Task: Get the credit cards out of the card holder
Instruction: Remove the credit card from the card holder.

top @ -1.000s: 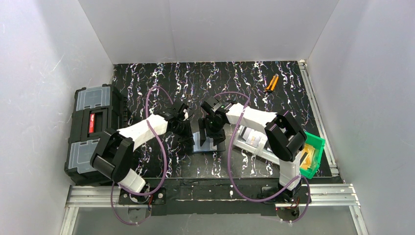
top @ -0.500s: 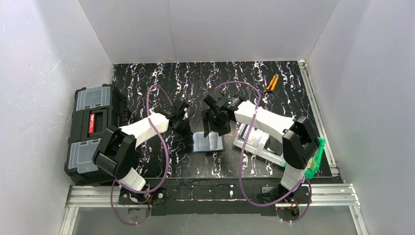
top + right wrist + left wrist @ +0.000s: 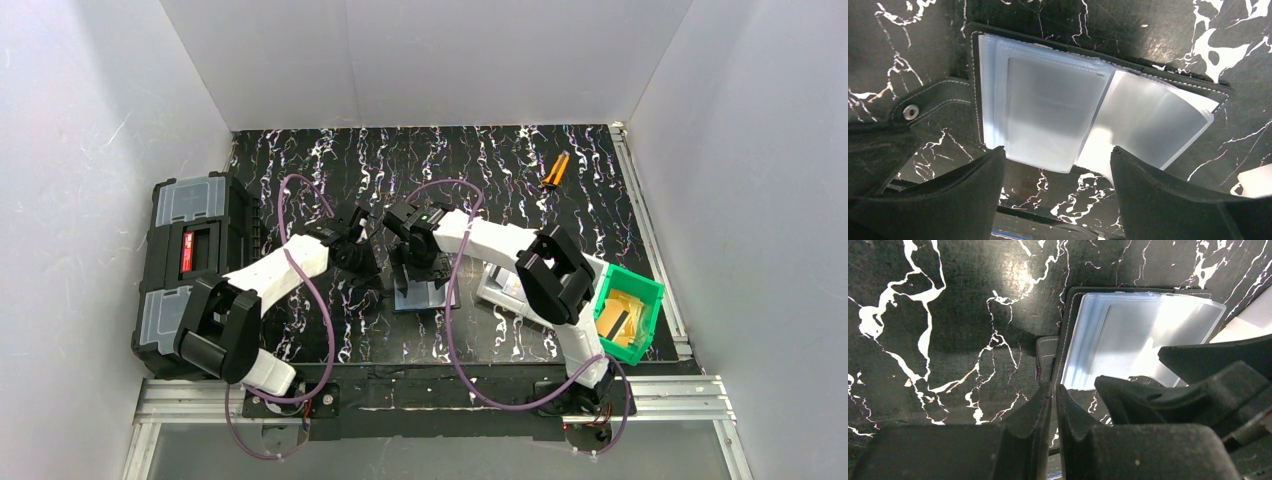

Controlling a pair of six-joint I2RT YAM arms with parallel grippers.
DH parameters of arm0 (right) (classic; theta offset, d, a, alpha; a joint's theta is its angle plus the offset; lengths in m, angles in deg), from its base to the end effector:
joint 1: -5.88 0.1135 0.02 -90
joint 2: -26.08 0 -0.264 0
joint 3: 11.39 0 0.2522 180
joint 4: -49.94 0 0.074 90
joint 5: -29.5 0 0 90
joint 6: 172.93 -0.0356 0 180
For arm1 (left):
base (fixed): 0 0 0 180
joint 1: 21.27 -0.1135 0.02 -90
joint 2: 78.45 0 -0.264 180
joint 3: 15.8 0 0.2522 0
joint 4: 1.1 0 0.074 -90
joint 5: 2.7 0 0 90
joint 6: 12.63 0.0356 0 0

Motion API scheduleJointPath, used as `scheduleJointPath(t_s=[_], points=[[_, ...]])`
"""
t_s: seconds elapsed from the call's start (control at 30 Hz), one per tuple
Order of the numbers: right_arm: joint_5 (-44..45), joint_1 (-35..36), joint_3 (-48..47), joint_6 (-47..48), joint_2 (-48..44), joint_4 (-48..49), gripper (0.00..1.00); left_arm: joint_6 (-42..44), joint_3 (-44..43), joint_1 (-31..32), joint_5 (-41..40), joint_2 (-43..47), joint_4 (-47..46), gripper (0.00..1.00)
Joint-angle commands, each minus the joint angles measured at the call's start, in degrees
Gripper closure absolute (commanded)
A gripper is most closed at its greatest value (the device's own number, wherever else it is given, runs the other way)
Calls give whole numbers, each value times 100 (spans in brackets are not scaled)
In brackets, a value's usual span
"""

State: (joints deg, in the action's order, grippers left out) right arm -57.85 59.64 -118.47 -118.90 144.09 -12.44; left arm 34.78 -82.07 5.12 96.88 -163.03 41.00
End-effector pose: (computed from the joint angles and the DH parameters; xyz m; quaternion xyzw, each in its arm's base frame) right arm 0.2514 0.3403 0.1938 -0.1496 0.9778 0.0861 0.1190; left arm 0.2557 -0.1335 0.2022 -0.1146 0.9569 -0.2106 0.1640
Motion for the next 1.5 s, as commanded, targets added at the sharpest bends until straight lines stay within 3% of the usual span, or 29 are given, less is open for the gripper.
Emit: scheduleJointPath(t_s=[0.0, 0.3, 0.77, 0.87, 1.47], points=[[51, -5, -288, 75, 126, -182, 17, 73, 131, -59, -28, 245, 198, 92], [0, -4, -154, 120, 466, -112, 24, 107, 83, -60, 212, 85, 89, 92], [-1032, -455, 1107, -56, 64, 875, 77, 79, -81, 200, 509, -235, -94, 93], [-1411, -599, 1378, -106, 12, 1185, 84, 29, -195, 322, 509, -389, -117, 92], [-2305, -1007, 2038, -162, -183, 1882, 89, -129, -647, 759, 620, -1537, -751, 93]])
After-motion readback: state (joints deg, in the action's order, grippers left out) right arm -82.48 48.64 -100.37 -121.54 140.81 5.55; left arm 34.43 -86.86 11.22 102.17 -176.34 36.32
